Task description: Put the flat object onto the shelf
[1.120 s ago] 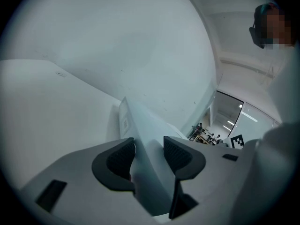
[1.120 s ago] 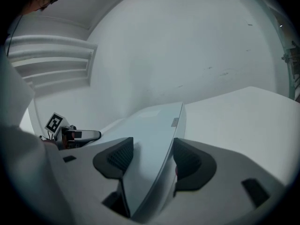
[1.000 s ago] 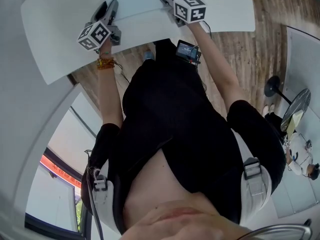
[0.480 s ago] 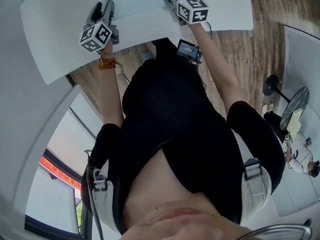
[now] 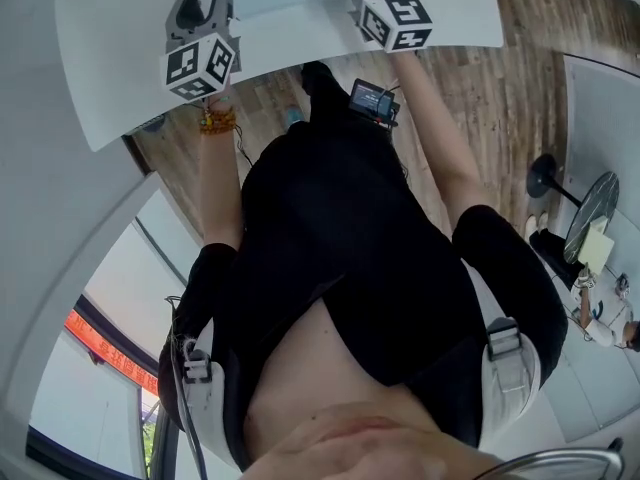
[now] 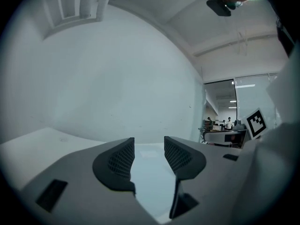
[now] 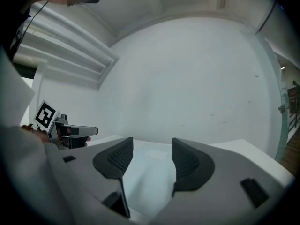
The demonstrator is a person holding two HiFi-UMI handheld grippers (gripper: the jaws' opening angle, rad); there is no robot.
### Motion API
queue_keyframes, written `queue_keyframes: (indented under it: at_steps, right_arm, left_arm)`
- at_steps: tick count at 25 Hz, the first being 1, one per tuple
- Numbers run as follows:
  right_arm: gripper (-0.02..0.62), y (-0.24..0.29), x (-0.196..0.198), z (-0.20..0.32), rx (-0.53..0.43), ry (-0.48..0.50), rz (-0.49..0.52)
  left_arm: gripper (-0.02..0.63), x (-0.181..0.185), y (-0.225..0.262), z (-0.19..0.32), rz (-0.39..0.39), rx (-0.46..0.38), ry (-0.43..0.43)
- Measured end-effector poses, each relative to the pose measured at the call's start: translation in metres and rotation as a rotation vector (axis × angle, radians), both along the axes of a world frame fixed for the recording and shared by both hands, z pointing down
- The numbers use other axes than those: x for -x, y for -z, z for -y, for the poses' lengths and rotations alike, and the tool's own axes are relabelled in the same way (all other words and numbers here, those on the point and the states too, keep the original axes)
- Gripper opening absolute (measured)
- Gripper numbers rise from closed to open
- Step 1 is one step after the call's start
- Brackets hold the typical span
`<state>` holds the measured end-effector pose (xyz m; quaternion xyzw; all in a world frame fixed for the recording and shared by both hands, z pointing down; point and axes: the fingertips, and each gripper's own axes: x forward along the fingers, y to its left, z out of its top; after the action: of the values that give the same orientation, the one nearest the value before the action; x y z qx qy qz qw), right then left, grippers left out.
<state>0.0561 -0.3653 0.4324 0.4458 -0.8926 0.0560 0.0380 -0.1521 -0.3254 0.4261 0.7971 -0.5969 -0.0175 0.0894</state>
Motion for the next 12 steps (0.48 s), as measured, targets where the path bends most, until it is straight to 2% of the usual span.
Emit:
queue_keyframes:
  at_steps: [7,12]
  right_arm:
    - [0.256,0.063,0.019,-0.053,-0.149,0.018,0.024]
    - [0.256,0.090,0.028,-0.091,-0.222,0.011,0.035]
  left_arm:
    - [0.186,-0.016,0.078,-0.046,0.064,-0.205,-0.008]
    - [0.176,-0.019,0.108,-0.083,0.091,-0.291,-0.008]
